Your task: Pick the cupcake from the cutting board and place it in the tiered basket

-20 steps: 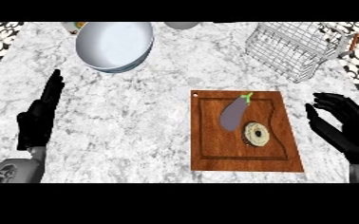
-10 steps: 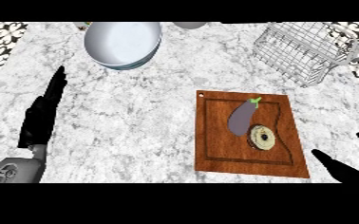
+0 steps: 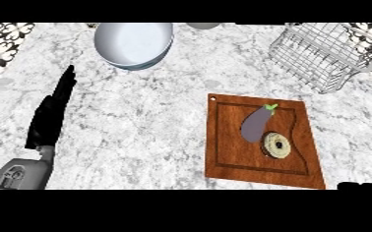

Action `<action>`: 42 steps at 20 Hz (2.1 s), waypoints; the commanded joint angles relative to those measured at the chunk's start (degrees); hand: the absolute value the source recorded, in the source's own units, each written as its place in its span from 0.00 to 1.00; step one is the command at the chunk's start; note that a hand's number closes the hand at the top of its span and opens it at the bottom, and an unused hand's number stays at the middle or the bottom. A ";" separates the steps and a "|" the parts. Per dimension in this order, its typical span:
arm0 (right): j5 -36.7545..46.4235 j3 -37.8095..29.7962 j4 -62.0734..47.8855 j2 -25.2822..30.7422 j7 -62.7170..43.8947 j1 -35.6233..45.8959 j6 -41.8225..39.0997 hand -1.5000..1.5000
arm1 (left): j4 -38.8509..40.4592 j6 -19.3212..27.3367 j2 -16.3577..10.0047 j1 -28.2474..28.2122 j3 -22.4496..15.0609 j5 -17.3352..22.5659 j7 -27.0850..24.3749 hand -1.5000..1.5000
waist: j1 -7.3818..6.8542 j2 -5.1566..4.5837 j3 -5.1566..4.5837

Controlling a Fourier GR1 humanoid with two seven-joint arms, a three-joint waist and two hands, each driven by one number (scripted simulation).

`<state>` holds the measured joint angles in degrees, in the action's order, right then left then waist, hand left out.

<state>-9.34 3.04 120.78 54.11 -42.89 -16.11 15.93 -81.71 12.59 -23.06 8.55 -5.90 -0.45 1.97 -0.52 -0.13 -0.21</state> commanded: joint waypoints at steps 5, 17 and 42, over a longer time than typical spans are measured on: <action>-1.70 5.02 -3.61 1.87 -23.45 18.94 -4.93 0.00 | -5.17 -1.76 -1.76 -2.30 1.08 -0.65 2.34 0.50 | -1.43 0.01 0.16; 2.64 17.78 -11.41 -6.50 -29.84 26.33 -7.97 0.00 | -4.05 -2.40 0.42 -0.53 2.41 -1.24 3.53 0.50 | -0.22 0.15 0.19; 20.05 27.14 -13.44 -17.70 -37.44 29.88 -11.55 0.00 | -0.16 -4.65 2.63 -0.22 5.91 -3.42 0.82 0.50 | 0.41 0.14 0.14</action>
<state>9.31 29.20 107.17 39.21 -68.37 12.37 5.66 -83.20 8.94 -19.96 7.69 -1.48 -4.54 3.15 -0.21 0.05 -0.06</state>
